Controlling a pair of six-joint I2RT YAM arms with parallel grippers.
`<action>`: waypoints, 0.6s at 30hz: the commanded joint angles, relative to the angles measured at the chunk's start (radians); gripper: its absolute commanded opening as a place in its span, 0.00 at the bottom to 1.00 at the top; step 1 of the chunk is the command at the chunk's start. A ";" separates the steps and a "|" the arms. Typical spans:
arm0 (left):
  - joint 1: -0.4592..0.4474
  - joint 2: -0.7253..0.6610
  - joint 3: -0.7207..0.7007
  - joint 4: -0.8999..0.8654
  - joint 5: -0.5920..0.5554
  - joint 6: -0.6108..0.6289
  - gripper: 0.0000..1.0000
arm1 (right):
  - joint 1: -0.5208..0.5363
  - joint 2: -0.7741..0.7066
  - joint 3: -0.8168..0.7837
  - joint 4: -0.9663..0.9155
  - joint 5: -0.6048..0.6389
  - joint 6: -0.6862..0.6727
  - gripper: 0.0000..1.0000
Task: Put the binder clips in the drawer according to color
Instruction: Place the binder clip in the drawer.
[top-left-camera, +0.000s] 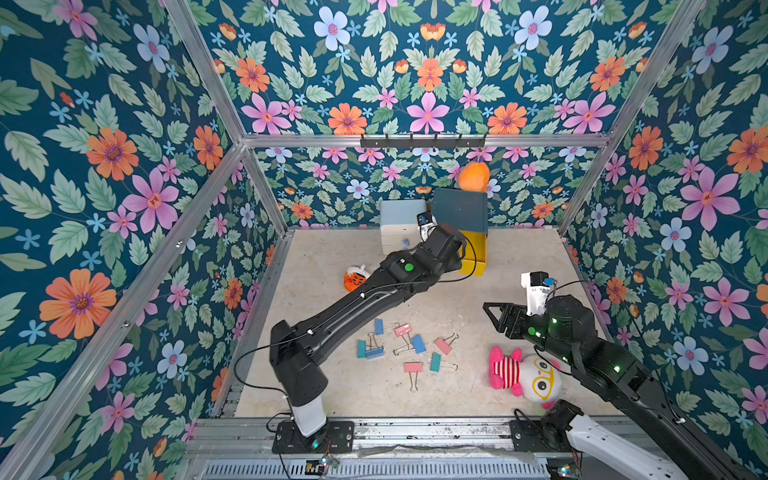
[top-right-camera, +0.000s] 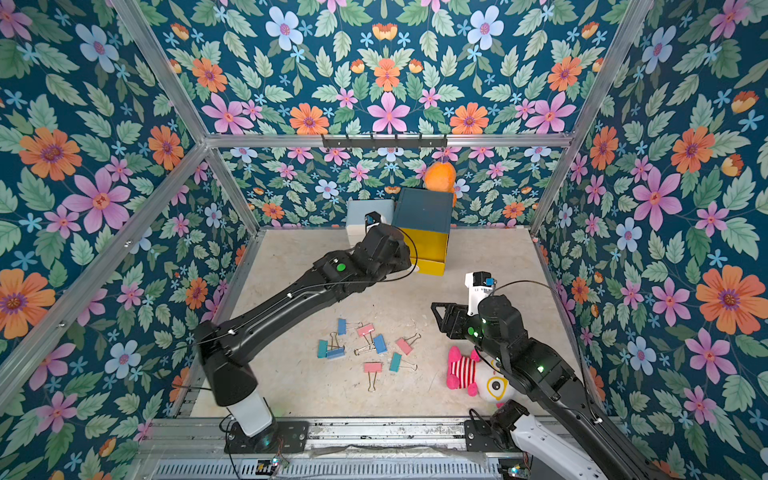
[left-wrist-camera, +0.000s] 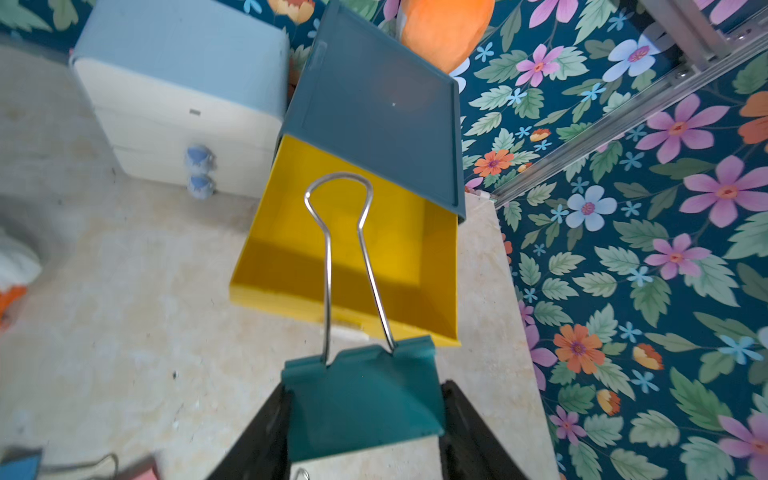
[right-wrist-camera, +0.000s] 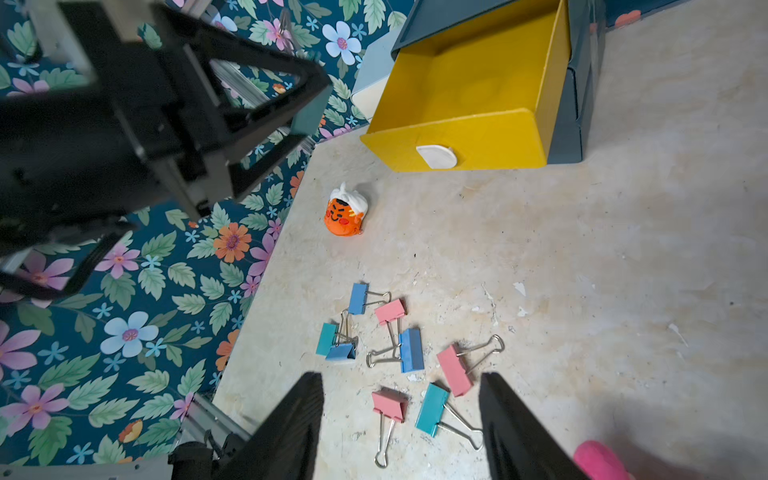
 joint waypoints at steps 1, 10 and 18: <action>0.042 0.123 0.176 -0.113 0.063 0.200 0.45 | -0.005 0.027 0.033 0.017 0.066 -0.022 0.63; 0.134 0.285 0.313 -0.147 0.165 0.253 0.51 | -0.071 0.038 0.030 0.007 0.034 0.018 0.63; 0.145 0.306 0.321 -0.133 0.212 0.263 0.81 | -0.080 0.048 0.017 0.008 0.012 0.036 0.63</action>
